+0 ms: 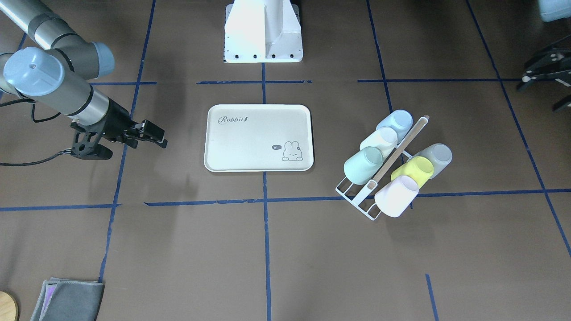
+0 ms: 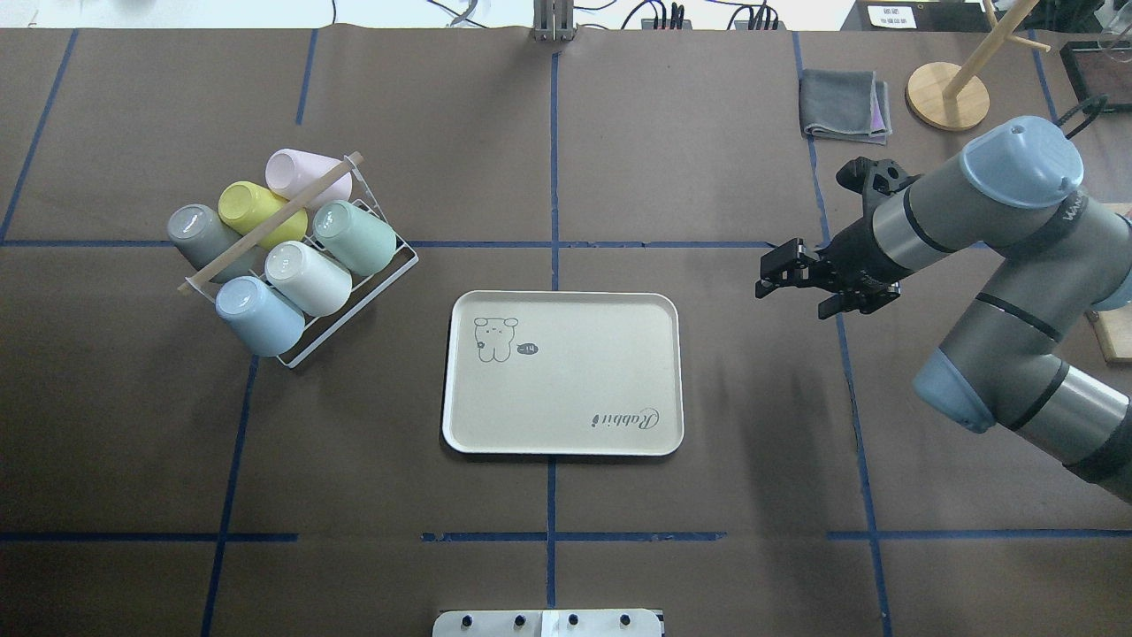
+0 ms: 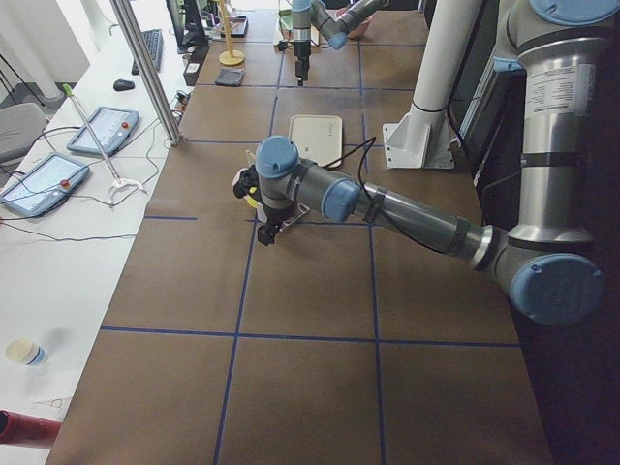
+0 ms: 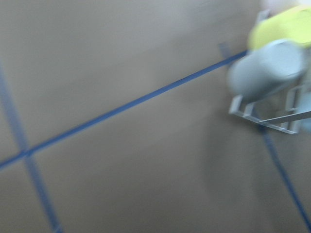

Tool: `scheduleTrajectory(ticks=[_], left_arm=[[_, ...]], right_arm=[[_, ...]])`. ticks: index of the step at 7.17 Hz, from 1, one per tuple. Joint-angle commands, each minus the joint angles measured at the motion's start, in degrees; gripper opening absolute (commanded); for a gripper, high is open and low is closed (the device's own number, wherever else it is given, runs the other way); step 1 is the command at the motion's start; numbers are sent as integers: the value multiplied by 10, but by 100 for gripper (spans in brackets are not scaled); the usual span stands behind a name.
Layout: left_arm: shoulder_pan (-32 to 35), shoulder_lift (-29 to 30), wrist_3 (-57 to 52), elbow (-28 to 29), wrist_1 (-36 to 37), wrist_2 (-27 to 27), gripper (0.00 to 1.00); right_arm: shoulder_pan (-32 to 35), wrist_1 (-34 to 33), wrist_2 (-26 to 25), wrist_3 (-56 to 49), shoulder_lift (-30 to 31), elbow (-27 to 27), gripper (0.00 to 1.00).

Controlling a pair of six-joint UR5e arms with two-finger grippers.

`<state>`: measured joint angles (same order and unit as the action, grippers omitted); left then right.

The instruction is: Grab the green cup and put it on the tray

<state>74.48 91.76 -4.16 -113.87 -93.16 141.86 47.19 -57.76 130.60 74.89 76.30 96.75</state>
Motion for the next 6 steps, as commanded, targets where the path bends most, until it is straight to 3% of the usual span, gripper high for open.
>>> scheduleTrajectory(ticks=[1,6], left_arm=[[-72,123,-3,-14,27,-91,100],[-221,228,-1,-23,57,-334,100]], right_arm=[[5,2,0,-1,16,5,100],[74,1,23,-37,53,8,100]])
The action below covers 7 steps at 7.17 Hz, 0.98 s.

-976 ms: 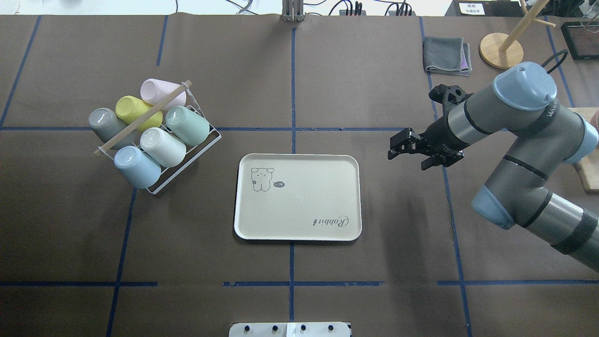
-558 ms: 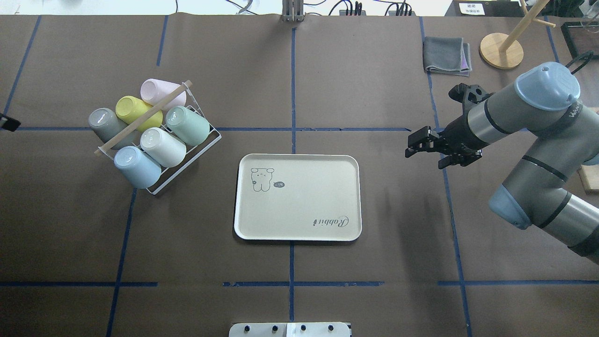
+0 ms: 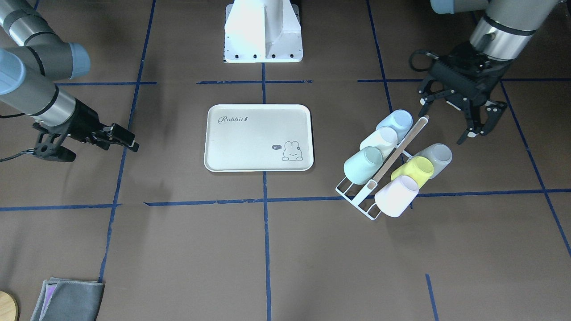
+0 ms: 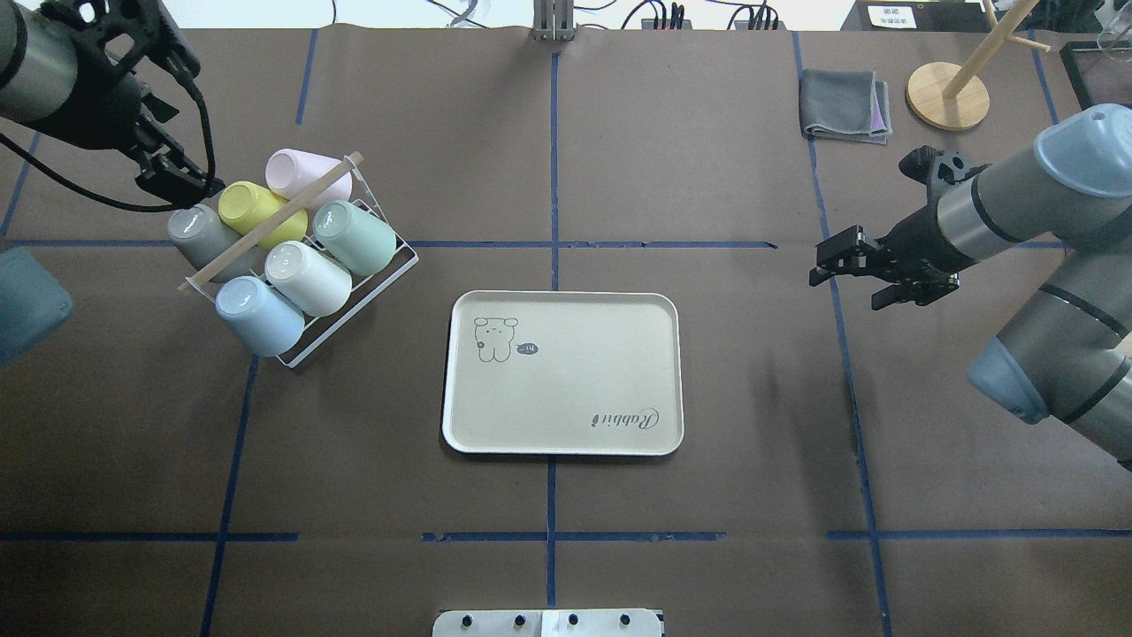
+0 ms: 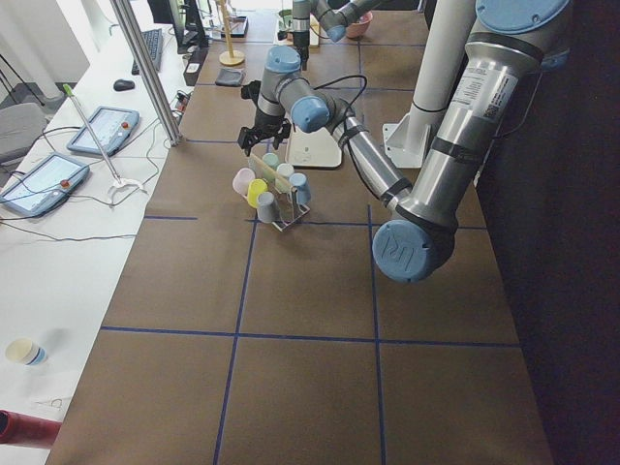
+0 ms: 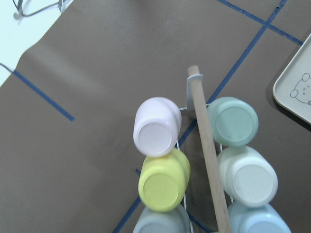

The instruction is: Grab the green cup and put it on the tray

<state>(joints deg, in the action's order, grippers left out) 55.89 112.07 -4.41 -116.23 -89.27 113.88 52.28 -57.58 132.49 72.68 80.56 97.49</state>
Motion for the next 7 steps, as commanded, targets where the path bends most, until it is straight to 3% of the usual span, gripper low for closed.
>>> scheduleTrajectory(ticks=[1,3,4,5,6,7], left_arm=[[-85,67,1,0,85,-115,100],[-188,90,-30,2,121,-266,100],[-213,104,-91,8,165,-299,100],[-245,146,-171,23,233,-372,100],[-295,166,-228,56,254,-479,100],[-346,169,-230,100,255,-532,100]], right_arm=[[36,-1,4,-31,21,0,100],[44,0,4,-54,37,-3,100],[44,0,4,-54,44,-5,100],[45,1,4,-54,50,-5,100],[45,2,4,-54,57,-6,100],[45,1,3,-54,60,-7,100]])
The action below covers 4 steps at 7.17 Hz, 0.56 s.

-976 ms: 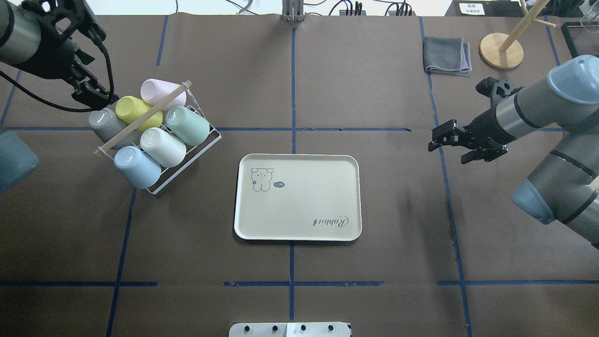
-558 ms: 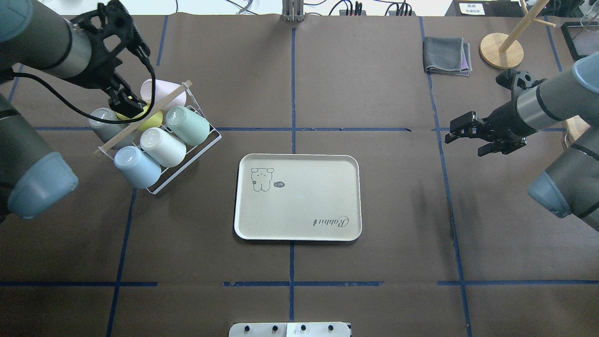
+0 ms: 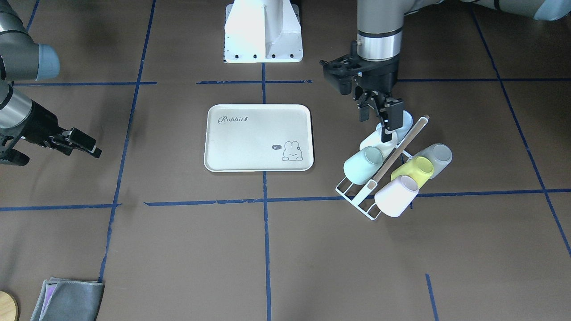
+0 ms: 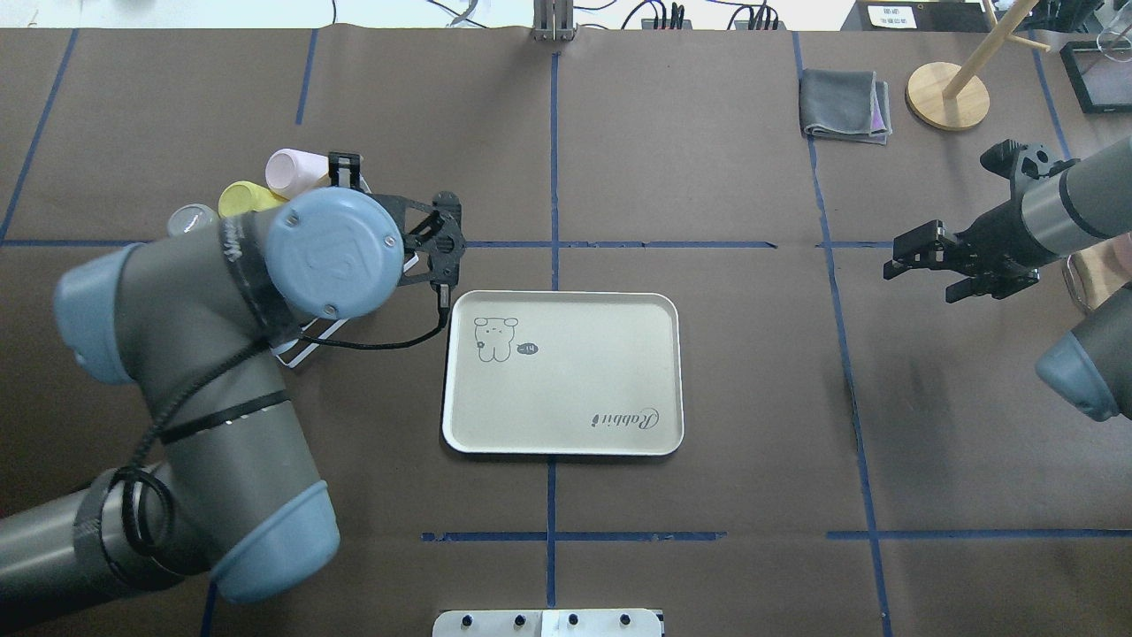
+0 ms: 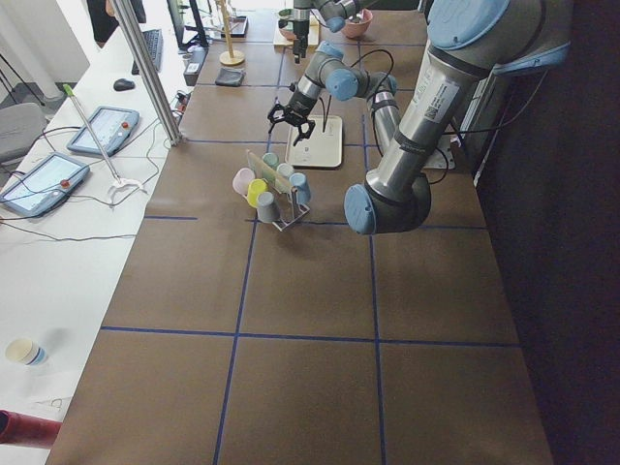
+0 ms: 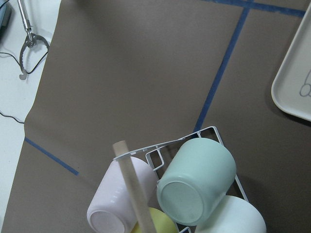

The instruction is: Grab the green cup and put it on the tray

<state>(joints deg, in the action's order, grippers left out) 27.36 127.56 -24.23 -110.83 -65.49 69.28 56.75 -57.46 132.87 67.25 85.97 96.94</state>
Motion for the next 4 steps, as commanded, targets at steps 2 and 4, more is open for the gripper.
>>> scheduleTrajectory(ticks=[2,4], left_arm=[[-64,63,-36,147,24,-145,100],[-75,124,-69,251,87,-205,100]], right_arm=[[6,1,-3,-1,17,-10,100],[7,-1,-4,-12,20,-16,100]])
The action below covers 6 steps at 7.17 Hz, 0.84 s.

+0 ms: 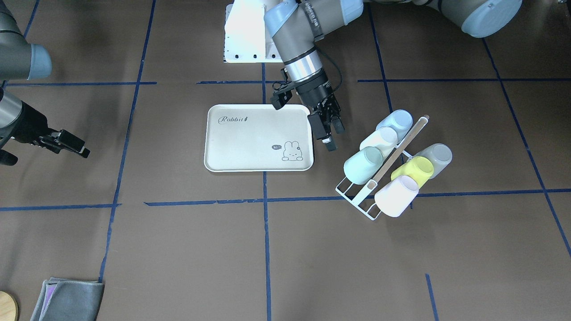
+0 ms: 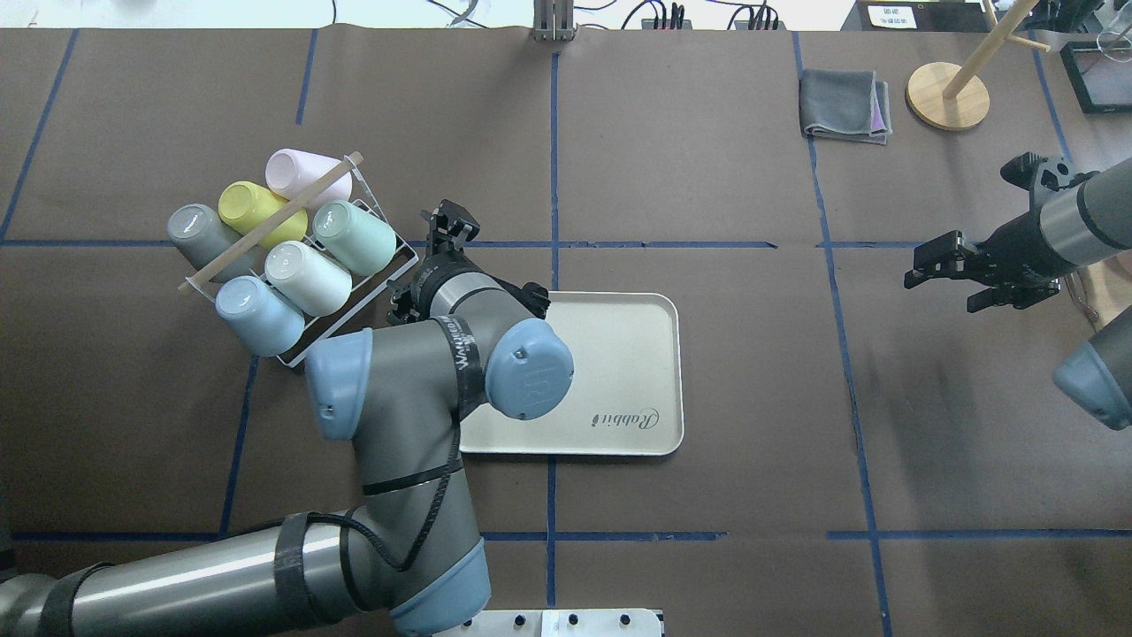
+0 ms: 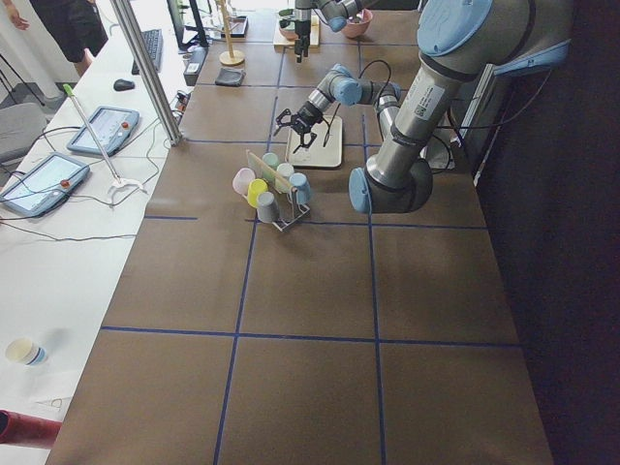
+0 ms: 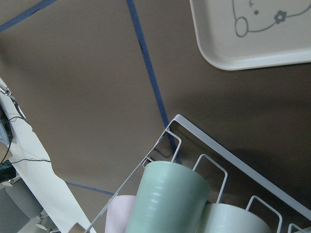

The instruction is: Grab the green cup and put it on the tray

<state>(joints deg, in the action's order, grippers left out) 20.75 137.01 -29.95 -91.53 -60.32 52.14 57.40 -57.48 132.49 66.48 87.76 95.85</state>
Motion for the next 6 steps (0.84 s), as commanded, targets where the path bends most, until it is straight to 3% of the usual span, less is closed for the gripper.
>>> scheduleTrajectory(ticks=[1,4,6], left_arm=[[-10,31,-12,87,50,-41,100],[-14,46,-10,119,145,-49,100],[-14,46,-2,138,150,-59,100]], right_arm=[[1,-1,0,-4,3,-5,100],[0,0,0,-3,3,-8,100],[1,0,0,-4,3,-8,100]])
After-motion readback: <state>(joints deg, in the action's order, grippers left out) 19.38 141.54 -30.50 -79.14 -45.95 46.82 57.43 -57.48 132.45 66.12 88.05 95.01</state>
